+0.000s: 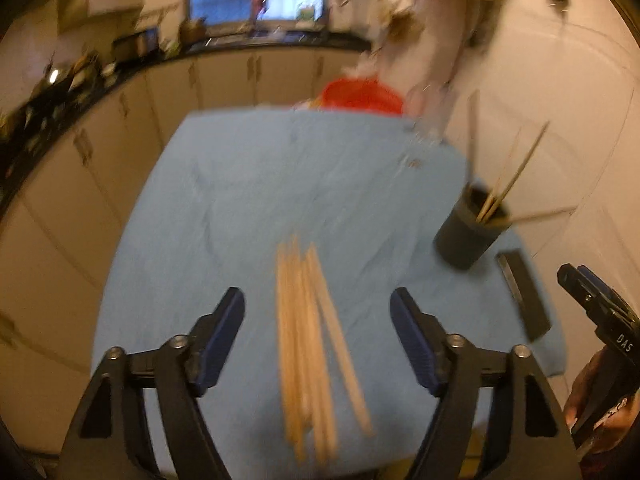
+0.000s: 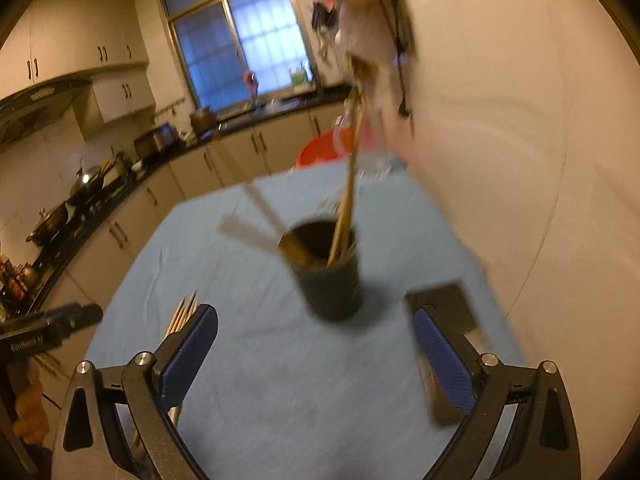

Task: Organize utensils
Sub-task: 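Move both tools back toward the remaining chopsticks, then grasp a wooden chopstick with the right tool while the left tool grasps another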

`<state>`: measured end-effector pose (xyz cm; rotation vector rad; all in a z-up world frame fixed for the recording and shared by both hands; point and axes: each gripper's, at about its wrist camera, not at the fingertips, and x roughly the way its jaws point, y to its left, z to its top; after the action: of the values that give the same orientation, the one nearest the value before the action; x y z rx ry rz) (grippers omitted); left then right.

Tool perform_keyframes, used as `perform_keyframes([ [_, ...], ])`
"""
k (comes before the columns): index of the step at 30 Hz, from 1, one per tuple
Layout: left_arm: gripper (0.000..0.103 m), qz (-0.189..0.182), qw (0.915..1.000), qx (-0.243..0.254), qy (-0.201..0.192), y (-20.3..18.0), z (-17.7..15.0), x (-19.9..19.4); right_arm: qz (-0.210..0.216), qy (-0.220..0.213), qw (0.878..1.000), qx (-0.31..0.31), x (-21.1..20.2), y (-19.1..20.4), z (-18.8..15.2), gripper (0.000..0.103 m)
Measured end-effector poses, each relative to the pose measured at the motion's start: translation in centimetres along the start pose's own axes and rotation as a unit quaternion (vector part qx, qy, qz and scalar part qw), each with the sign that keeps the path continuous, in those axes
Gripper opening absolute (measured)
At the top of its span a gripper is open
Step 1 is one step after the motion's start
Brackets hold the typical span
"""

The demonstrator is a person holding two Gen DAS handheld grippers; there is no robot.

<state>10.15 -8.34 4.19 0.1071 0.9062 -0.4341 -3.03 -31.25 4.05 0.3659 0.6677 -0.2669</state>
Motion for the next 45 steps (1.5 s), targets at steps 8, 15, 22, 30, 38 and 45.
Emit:
perform_keyframes([
  [8, 0.075, 0.038, 0.9942, -0.081, 0.06, 7.2, -4.7, 1.9, 0.047, 0.103, 0.992, -0.054, 4.3, 5.9, -4.0, 0.1],
  [15, 0.075, 0.053, 0.9881, -0.11, 0.092, 9.4, -6.2, 3.9, 0.074, 0.204, 0.975, -0.044, 8.8, 9.0, -3.2, 0.096],
  [22, 0.075, 0.057, 0.9822, -0.134, 0.118, 11.2, -7.3, 6.0, 0.05, 0.271, 0.959, -0.066, 14.9, 13.5, -0.9, 0.076],
  [30, 0.077, 0.069, 0.9832, -0.13, 0.108, 12.2, -7.7, 6.7, 0.026, 0.332, 0.941, -0.061, 20.9, 15.8, -0.7, 0.032],
  [38, 0.09, 0.101, 0.9869, -0.084, 0.093, 10.7, -8.0, 7.5, 0.01, 0.341, 0.936, -0.084, 23.3, 17.7, -1.0, 0.017],
  [45, 0.102, 0.11, 0.987, -0.074, 0.091, 10.4, -8.1, 8.1, -0.003, 0.344, 0.932, -0.114, 24.5, 18.5, -1.0, 0.014],
])
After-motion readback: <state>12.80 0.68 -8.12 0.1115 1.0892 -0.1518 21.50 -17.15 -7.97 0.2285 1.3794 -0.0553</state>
